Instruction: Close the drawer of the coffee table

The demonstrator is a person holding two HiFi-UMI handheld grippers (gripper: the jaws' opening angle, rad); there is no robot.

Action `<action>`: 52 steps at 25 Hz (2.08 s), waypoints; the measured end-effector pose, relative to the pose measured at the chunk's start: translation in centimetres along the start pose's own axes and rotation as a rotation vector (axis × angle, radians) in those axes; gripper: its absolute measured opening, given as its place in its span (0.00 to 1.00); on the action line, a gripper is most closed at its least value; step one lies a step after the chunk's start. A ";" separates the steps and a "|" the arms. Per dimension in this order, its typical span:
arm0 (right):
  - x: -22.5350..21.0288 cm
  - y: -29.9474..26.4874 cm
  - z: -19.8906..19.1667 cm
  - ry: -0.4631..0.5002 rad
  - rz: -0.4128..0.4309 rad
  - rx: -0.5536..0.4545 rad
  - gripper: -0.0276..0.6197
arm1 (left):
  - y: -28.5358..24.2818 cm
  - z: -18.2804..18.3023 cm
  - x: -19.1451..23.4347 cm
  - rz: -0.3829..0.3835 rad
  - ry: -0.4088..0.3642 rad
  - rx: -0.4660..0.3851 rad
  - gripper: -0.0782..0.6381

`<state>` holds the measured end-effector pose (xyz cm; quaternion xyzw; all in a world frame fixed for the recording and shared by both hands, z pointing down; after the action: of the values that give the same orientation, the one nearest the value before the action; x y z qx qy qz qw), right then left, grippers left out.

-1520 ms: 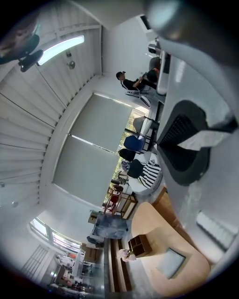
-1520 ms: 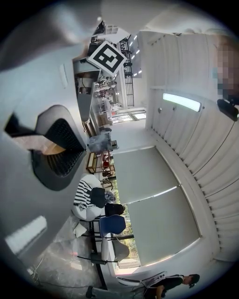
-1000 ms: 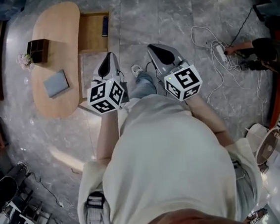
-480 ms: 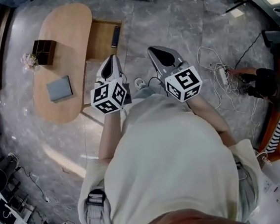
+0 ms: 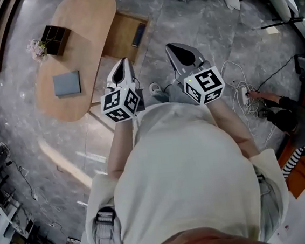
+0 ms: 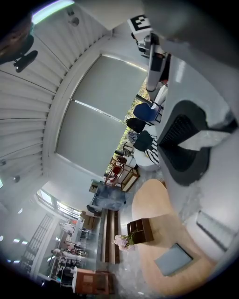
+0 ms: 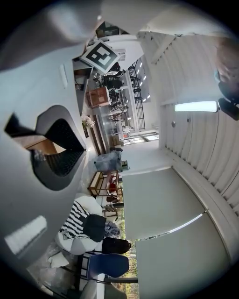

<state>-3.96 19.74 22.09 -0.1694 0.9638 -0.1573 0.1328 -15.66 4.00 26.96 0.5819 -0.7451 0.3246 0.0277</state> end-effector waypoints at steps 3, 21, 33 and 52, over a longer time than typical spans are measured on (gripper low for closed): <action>-0.2 -1.4 0.2 0.012 0.035 0.011 0.05 | 0.3 -0.3 1.3 0.047 0.020 -0.010 0.11; -7.0 -10.9 3.9 0.173 0.415 0.115 0.05 | -1.6 -0.5 2.3 0.476 0.241 -0.202 0.11; -12.7 -16.4 5.3 0.244 0.656 0.193 0.05 | -4.3 -1.0 -0.1 0.759 0.390 -0.298 0.11; -18.4 -23.8 -1.5 0.313 0.755 0.373 0.05 | -7.4 -8.9 1.0 0.936 0.506 -0.231 0.11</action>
<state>19.11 5.63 35.45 0.2468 0.9218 -0.2925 0.0617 -12.37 6.94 37.72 0.0847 -0.9255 0.3481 0.1226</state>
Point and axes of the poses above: the fingertips, and each gripper's own axes: y backward along the fingers, x to its left, z out of its top, the point moved 6 cm from there along y, backward along the fingers, and after that the axes turned 2 degrees about x, right-handed, at the moved point
